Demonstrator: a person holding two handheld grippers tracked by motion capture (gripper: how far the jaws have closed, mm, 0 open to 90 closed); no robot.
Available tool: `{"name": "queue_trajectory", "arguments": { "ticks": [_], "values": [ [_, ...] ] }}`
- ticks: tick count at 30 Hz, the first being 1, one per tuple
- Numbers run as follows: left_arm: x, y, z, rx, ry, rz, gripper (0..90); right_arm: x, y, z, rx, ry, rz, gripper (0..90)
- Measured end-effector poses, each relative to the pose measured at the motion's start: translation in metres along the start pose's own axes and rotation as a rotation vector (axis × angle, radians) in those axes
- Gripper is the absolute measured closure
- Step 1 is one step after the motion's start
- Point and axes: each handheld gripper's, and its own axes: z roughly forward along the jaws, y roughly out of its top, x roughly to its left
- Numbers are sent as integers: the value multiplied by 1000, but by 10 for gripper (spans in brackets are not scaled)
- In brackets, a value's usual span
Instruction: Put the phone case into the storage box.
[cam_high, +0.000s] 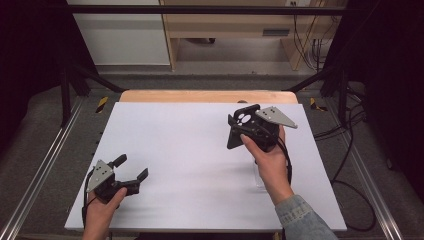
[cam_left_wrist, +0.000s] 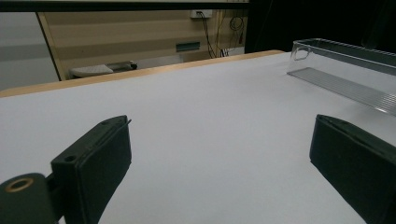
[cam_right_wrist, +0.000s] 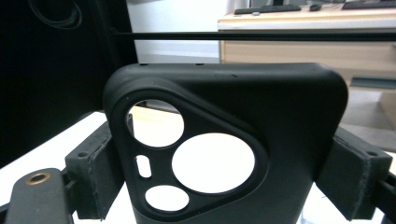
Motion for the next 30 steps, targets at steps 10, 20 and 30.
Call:
{"name": "queue_trajectory", "arguments": {
  "ticks": [10,20,30],
  "values": [
    [-1,-1,2,15,4,17,55,-25,9,9,-8,-76,-19,137],
    [0,-2,3,22,16,23,56,-57,6,19,8,-161,-8,137],
    [-4,0,4,25,9,53,55,-65,3,18,27,-194,-19,137]
  ]
}}
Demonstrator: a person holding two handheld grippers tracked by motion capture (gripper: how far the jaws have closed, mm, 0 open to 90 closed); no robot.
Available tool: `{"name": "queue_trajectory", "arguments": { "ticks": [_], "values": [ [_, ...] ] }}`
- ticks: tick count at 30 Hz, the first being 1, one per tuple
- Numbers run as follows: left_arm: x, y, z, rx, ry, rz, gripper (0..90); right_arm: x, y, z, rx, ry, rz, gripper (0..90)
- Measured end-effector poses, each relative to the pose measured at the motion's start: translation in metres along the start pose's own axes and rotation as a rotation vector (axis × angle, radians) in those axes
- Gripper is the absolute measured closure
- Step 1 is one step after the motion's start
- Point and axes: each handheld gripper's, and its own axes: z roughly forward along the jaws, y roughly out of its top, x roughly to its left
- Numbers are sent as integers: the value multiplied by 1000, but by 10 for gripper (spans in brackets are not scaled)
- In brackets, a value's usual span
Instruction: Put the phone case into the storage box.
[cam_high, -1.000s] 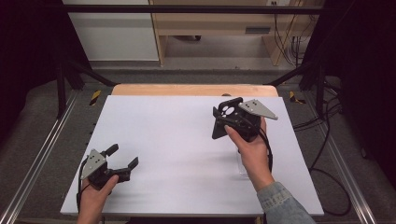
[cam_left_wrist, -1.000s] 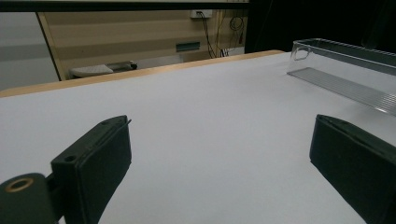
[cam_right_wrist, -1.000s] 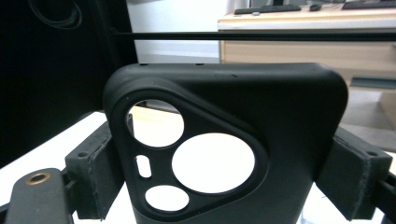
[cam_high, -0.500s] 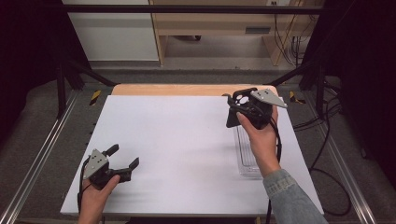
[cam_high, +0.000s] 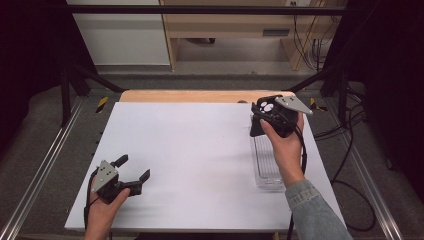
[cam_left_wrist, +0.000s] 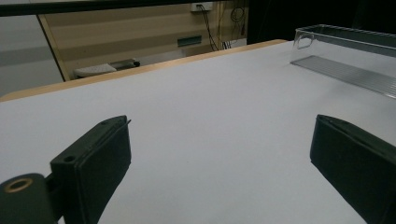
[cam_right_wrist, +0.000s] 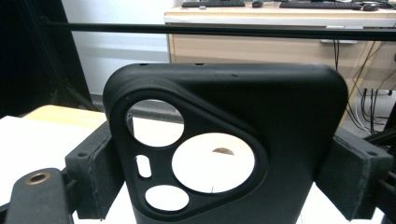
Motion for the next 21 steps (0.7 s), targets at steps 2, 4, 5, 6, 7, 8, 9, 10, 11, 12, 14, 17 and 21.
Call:
{"name": "queue_trajectory", "arguments": {
  "ticks": [2,4,5,6,7,8,9,10,11,12,14,17,21],
  "values": [
    [0,0,1,1,-1,3,55,-2,-3,3,6,-6,4,137],
    [1,0,1,3,1,1,55,-4,-5,7,16,-9,15,137],
    [1,0,1,1,4,0,55,-4,-6,9,17,-12,14,138],
    [1,0,1,0,5,1,55,-5,-7,10,20,-16,18,138],
    [1,0,0,0,5,1,55,-6,-8,11,21,-17,20,137],
    [1,0,1,1,5,1,55,-7,-8,11,21,-19,23,138],
    [1,0,1,1,5,0,55,-7,-8,11,23,-20,22,138],
    [1,0,1,1,5,0,55,-8,-8,11,24,-21,24,137],
    [1,0,1,1,5,1,55,-8,-8,11,23,-24,24,138],
    [1,0,1,0,5,2,55,-9,-8,10,23,-27,24,138],
    [1,0,0,-2,5,4,55,-10,-8,10,26,-32,23,138],
    [1,1,0,-6,6,1,55,-11,-8,9,29,-38,21,138],
    [3,1,-1,-6,8,-1,55,-11,-9,10,32,-41,23,138]
  ]
}}
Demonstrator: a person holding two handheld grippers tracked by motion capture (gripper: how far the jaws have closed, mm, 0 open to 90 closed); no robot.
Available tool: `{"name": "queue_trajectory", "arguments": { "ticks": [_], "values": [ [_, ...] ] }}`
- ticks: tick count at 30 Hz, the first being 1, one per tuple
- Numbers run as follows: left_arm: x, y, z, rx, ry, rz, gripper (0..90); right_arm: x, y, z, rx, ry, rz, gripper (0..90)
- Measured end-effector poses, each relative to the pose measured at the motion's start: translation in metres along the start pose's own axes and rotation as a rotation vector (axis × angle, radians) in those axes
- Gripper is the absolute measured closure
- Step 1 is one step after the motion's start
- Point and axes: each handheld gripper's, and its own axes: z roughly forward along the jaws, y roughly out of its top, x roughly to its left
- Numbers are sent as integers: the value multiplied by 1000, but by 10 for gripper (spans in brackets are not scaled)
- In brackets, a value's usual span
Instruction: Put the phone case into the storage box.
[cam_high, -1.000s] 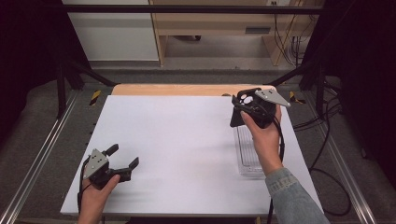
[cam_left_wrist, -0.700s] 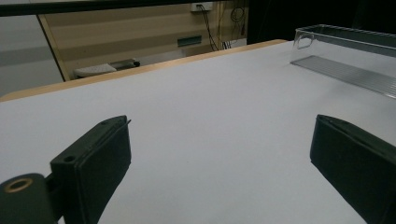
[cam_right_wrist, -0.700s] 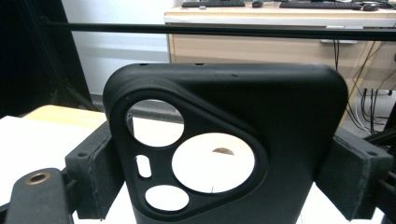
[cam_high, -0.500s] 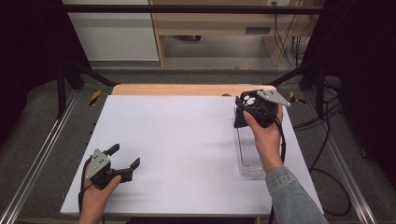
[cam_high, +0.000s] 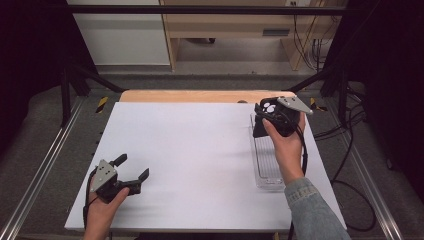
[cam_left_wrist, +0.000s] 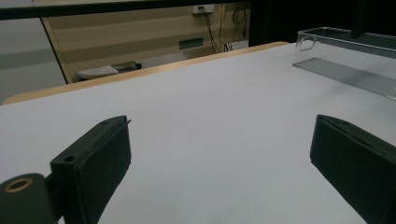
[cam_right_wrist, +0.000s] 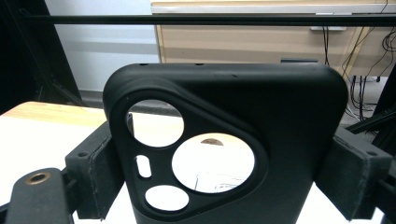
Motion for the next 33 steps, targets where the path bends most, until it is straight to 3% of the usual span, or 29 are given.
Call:
{"name": "queue_trajectory", "arguments": {
  "ticks": [21,33],
  "values": [
    [1,0,0,-3,9,4,55,-11,-3,7,0,-27,16,137],
    [0,0,0,-13,8,6,55,-17,-9,28,4,-58,43,137]
  ]
}}
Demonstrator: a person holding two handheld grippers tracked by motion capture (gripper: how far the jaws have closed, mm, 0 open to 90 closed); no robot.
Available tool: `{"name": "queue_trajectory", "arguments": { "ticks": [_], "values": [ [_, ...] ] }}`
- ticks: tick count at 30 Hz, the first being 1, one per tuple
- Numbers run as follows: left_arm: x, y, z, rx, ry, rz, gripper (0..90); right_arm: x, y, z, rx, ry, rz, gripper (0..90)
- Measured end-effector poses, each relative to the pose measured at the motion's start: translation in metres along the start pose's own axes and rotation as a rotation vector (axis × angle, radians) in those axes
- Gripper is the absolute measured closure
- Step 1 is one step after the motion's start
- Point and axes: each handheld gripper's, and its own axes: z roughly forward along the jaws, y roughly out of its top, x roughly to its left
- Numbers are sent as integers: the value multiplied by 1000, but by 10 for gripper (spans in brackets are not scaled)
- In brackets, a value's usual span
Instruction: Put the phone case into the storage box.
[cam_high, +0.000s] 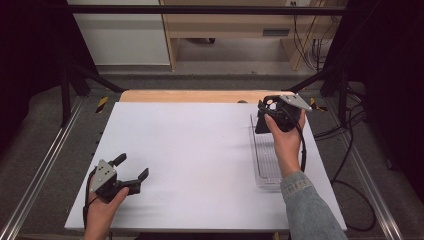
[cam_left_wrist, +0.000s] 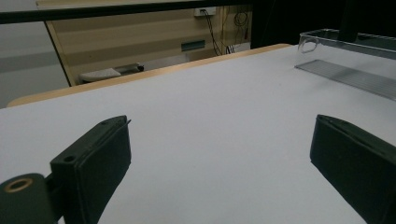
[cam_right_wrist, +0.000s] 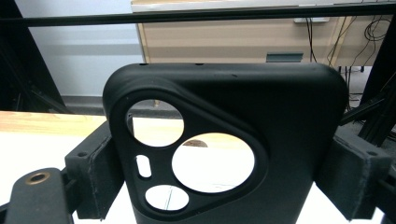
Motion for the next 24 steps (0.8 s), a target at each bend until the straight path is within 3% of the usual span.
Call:
{"name": "queue_trajectory", "arguments": {
  "ticks": [24],
  "values": [
    [-2,0,1,-8,-4,6,52,-1,-15,35,26,-42,3,136]
  ]
}}
